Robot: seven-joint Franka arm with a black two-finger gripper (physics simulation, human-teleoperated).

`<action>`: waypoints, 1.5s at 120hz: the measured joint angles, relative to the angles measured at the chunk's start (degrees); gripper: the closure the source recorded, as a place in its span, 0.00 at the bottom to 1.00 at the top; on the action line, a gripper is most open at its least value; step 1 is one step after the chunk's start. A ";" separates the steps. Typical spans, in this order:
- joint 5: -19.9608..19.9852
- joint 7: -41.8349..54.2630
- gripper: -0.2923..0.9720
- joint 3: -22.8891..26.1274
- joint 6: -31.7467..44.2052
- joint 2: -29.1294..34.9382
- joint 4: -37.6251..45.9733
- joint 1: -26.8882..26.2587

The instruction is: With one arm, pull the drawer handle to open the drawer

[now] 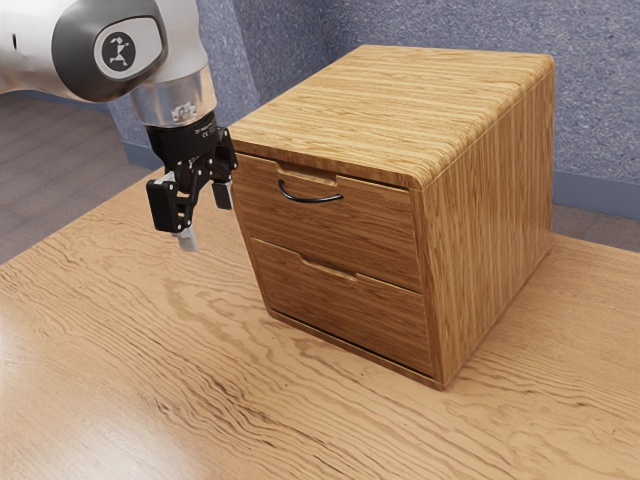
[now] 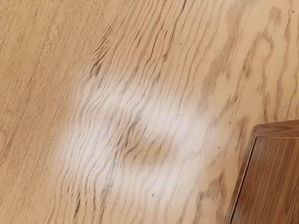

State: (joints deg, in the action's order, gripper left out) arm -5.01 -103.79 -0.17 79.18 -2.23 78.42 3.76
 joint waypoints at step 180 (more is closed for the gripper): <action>8.20 8.01 0.38 -1.24 45.60 21.43 31.91 -5.10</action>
State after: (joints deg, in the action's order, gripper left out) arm 3.19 -95.78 -1.40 124.78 19.21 110.33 -1.34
